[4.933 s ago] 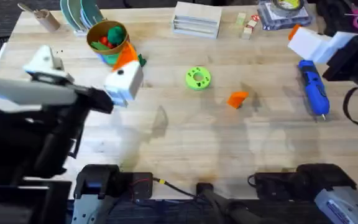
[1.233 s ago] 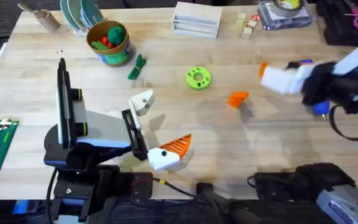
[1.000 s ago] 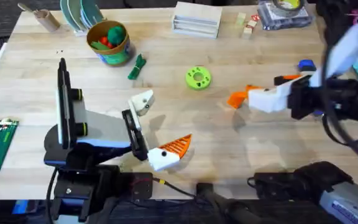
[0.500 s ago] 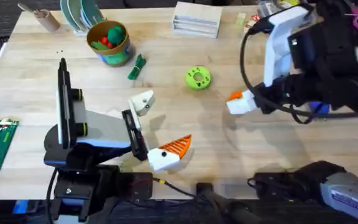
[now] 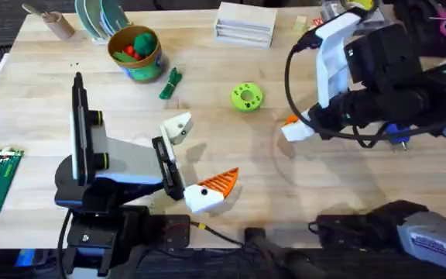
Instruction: Pick up the gripper from the table and insert it into the empty holder that is missing its gripper. Then pick up a screw, insert it into the mounting hole, and use the screwdriver to tighten it. Finally, clean up the table by picking up the vegetable and placing it into the bucket.
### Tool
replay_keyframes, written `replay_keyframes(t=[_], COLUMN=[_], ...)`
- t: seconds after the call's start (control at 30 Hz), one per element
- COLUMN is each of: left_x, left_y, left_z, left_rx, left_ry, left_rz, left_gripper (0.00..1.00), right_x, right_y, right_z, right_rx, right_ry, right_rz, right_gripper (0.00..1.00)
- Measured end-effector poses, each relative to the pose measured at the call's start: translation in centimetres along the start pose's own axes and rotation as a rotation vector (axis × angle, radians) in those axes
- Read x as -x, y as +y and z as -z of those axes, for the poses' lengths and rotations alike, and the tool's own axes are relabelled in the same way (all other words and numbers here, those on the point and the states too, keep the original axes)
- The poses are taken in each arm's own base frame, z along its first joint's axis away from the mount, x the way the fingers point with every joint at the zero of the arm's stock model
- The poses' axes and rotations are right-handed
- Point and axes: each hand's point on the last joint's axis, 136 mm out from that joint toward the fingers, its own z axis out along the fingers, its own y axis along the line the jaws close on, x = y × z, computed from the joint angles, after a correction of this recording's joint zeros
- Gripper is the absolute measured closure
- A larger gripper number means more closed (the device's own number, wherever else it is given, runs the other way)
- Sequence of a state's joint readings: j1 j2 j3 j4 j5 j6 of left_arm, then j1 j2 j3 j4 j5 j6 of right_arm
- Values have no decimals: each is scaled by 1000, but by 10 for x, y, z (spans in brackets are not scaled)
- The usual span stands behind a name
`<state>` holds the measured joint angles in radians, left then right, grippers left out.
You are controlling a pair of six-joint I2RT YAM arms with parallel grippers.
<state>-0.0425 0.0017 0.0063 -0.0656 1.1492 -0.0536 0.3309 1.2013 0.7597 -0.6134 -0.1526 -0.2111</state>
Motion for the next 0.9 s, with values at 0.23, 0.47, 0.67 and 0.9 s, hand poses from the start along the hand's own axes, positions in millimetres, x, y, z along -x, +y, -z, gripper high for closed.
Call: replay_keyframes(t=[0.23, 0.47, 0.67, 0.9], left_x=[0, 0, 0, 0], left_y=[0, 0, -1, -1], left_z=[0, 0, 0, 0], left_rx=[0, -1, -3, -3], left_ry=[0, 0, 0, 0], left_rz=[0, 0, 0, 0], left_gripper=[8, 8, 8, 8], right_x=[0, 0, 1, 8], right_y=[-1, -1, -1, 0], right_z=[-3, -3, -2, 9], right_rx=[-1, -2, -4, -8], right_ry=[5, 4, 0, -19], right_rz=[12, 21, 22, 25], right_gripper=[406, 652, 907, 982])
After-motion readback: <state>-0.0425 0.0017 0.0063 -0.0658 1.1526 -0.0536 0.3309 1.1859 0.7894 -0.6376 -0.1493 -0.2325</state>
